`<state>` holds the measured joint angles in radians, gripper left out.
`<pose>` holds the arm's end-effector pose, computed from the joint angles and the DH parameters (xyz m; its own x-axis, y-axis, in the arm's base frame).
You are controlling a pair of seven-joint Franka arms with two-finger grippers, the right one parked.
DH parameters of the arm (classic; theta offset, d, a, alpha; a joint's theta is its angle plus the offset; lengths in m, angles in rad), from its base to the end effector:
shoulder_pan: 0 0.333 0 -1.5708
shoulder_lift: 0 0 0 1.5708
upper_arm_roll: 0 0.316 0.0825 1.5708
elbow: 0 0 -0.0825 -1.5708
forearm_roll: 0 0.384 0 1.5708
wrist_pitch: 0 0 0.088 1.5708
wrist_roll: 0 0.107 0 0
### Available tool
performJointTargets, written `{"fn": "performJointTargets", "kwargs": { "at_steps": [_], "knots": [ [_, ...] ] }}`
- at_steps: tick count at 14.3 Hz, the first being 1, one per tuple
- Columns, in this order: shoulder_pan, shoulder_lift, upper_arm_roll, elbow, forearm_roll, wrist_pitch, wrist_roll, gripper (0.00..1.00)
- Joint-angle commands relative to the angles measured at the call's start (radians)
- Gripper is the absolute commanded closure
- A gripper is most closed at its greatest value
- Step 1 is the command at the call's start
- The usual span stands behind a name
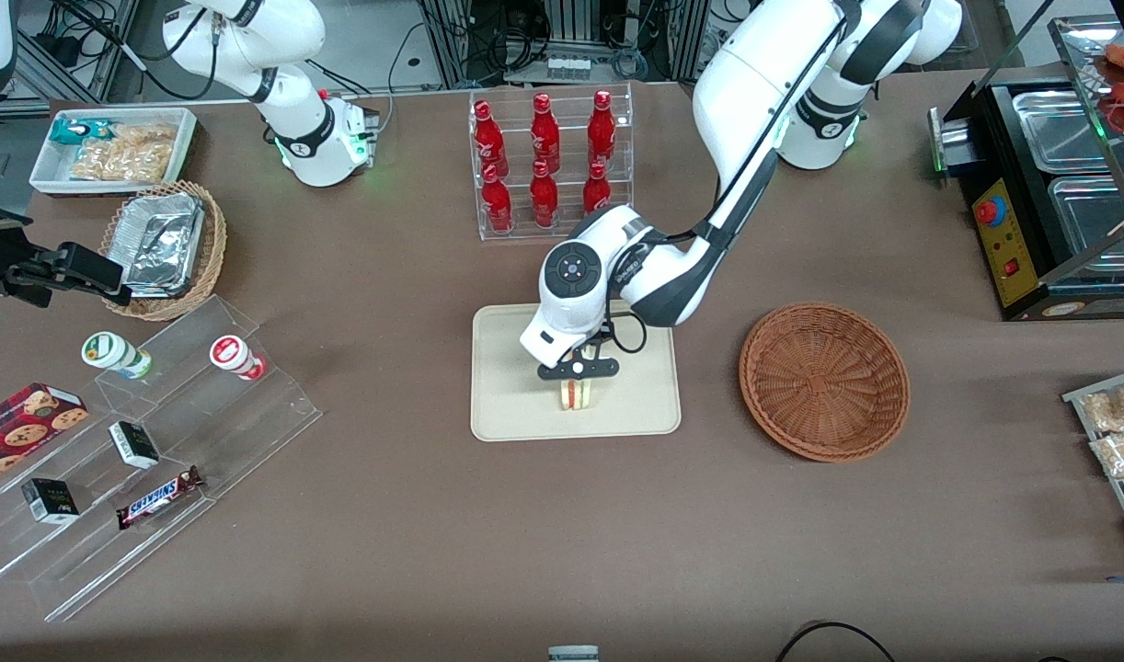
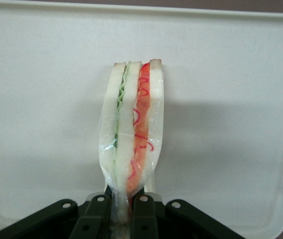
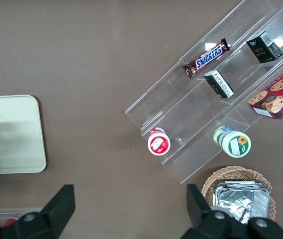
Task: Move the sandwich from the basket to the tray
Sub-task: 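Lower the sandwich onto the tray and open the left gripper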
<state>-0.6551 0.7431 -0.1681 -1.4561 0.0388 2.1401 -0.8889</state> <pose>0.5033 -0.5092 0.2443 0.9920 0.0837 -0.0948 0.0853 -0.9963 0.0130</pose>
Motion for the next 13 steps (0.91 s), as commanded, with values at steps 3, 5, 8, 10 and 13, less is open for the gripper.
{"fn": "performJointTargets", "kwargs": {
  "at_steps": [3,5,8,10,13],
  "knots": [
    [-0.001,-0.011,0.01,0.037,0.013,-0.019,-0.03,0.0],
    [0.002,-0.056,0.015,0.033,0.023,-0.034,-0.03,0.0],
    [0.002,-0.123,0.082,0.034,0.019,-0.152,-0.032,0.0],
    [0.008,-0.16,0.114,0.014,0.015,-0.193,-0.033,0.0],
    [0.099,-0.221,0.124,-0.007,0.007,-0.293,-0.015,0.0]
  ]
}}
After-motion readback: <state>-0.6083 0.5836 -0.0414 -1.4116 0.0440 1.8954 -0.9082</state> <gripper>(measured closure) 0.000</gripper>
